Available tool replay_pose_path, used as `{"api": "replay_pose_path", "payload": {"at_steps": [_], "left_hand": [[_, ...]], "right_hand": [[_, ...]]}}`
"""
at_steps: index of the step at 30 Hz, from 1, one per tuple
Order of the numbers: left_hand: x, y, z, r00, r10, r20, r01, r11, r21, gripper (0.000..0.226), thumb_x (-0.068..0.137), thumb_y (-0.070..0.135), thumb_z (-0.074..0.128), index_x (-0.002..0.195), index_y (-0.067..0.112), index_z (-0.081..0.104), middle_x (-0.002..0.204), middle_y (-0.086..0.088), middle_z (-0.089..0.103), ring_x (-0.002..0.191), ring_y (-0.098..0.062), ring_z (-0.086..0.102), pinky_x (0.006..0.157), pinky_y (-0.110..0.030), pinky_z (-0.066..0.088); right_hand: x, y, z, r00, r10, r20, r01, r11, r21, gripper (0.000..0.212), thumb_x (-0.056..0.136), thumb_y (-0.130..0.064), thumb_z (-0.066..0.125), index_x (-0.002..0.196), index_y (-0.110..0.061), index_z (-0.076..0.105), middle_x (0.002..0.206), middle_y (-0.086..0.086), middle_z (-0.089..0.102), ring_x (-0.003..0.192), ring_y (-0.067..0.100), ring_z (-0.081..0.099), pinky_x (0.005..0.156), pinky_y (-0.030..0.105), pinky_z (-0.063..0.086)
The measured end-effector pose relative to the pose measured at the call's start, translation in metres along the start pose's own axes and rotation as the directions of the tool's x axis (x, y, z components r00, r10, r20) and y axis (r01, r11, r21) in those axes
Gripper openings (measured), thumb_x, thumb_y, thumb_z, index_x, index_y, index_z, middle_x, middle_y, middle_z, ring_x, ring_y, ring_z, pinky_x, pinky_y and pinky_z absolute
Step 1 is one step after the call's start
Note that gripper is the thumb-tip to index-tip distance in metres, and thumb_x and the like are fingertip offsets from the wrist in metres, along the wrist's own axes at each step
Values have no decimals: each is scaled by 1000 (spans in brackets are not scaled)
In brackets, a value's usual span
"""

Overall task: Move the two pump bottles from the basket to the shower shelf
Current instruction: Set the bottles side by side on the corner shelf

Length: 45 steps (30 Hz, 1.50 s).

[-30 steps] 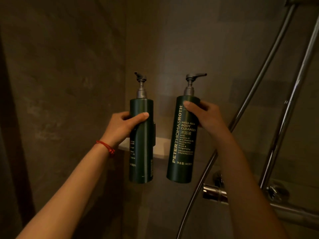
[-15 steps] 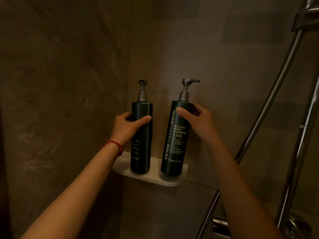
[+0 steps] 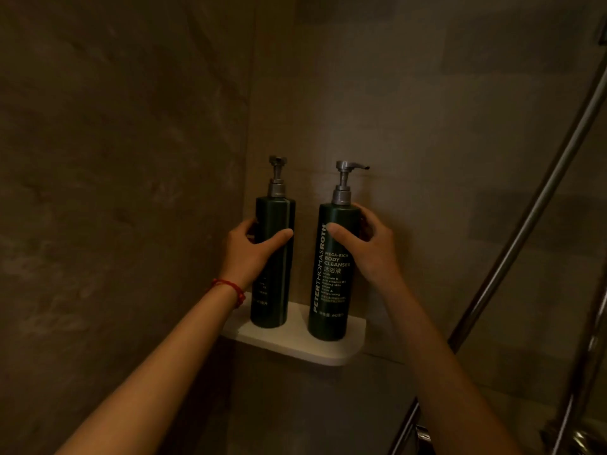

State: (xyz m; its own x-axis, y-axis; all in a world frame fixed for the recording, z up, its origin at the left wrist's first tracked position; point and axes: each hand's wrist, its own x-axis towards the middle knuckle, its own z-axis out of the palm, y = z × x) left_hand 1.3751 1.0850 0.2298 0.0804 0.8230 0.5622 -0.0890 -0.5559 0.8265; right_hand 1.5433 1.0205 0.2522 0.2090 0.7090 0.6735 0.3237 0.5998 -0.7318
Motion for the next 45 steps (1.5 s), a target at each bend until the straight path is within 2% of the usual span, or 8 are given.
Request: {"api": "replay_pose_path", "payload": {"at_steps": [7,15,18,24,28,35,39,45], "left_hand": [[-14,-16,-8,994,-68,82,70,997,-24,43,74,20,67,113,21,50,95,13,56,87,-2,54,68,-18,44],[-32,-37,-20,970,-186,159,195,980,-39,63,76,7,63,133,14,36,120,1,46,108,-10,42,91,-28,36],[-32,-41,-20,977,-174,126,180,983,-38,66,73,5,66,133,12,36,132,-7,47,109,-11,43,91,-27,38],[-39,-44,-5,998,-69,16,68,997,23,66,68,8,72,126,13,42,110,6,50,98,-7,49,66,-11,42],[-42,-45,-1,999,-52,-11,53,998,43,69,67,11,73,128,14,40,111,6,48,100,-10,48,71,-12,40],[-36,-46,-21,966,-188,179,185,982,35,65,75,7,64,133,11,35,138,-13,43,112,-14,43,92,-27,37],[-33,-47,-23,961,-184,208,174,983,64,65,75,5,64,133,9,36,137,-14,44,111,-14,43,92,-26,37],[-28,-51,-28,971,-177,159,168,983,70,66,75,5,64,134,9,34,139,-15,42,117,-19,41,92,-28,34]], "right_hand": [[-26,23,0,998,60,-29,-60,998,25,57,73,-22,70,124,-26,45,100,-25,51,93,-8,51,75,16,45],[-65,62,0,980,199,9,-199,978,56,57,74,-14,69,123,-25,43,100,-23,50,92,-4,51,72,15,45],[-68,67,2,983,185,-20,-185,983,16,51,74,-15,69,119,-22,47,98,-22,52,92,-2,53,68,13,46],[-72,68,8,982,161,-95,-163,987,-11,52,73,-16,70,120,-21,48,97,-24,52,87,-9,53,64,8,48],[-73,68,10,978,173,-119,-175,985,-7,56,72,-17,71,123,-17,48,98,-22,54,90,-8,53,70,13,47],[-78,69,10,974,203,-100,-204,979,2,57,75,-15,69,127,-16,46,105,-13,54,95,1,54,71,14,46],[-79,71,13,972,207,-110,-208,978,-2,55,75,-16,68,125,-17,47,100,-19,53,89,-7,52,67,12,47],[-77,71,19,977,200,-71,-201,980,-12,54,76,-18,67,126,-17,47,113,-7,55,101,7,54,78,17,47]]}}
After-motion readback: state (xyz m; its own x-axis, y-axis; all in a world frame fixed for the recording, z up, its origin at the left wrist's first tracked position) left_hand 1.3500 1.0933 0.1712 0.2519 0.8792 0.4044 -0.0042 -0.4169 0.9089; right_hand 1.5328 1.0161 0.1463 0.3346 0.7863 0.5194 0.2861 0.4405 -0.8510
